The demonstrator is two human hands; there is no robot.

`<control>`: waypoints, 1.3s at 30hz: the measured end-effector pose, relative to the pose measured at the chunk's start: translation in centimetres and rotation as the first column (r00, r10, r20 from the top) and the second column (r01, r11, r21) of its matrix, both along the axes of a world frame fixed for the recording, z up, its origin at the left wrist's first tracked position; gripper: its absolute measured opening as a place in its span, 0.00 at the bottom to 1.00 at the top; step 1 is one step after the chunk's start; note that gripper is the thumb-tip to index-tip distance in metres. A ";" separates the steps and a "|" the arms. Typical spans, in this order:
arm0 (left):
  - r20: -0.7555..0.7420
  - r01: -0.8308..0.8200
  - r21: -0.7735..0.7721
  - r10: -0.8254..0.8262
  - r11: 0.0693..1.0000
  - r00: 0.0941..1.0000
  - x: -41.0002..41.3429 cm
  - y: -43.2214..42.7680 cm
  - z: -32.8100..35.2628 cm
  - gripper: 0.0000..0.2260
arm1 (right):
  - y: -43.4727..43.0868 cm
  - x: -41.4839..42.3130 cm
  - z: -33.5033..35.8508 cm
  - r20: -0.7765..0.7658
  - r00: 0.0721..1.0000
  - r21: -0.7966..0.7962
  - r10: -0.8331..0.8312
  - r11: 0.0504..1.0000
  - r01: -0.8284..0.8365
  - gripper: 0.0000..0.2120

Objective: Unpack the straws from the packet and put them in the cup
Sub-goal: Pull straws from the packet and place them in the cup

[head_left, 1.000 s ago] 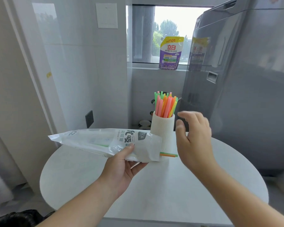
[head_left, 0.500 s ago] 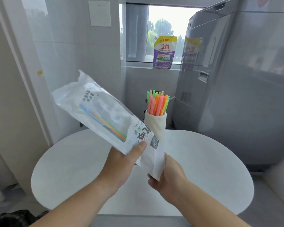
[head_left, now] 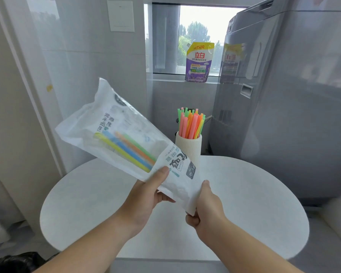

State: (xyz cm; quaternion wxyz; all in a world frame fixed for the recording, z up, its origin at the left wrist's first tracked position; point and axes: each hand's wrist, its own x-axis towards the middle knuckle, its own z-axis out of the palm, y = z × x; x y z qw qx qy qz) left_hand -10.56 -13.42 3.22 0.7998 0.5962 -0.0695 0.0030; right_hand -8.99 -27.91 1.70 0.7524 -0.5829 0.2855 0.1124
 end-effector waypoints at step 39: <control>0.044 -0.202 -0.111 0.208 0.973 0.977 1.6 2.4 -0.9 0.19 | -2.9 1.2 -0.1 0.270 0.955 0.272 0.127 0.941 -0.202 0.03</control>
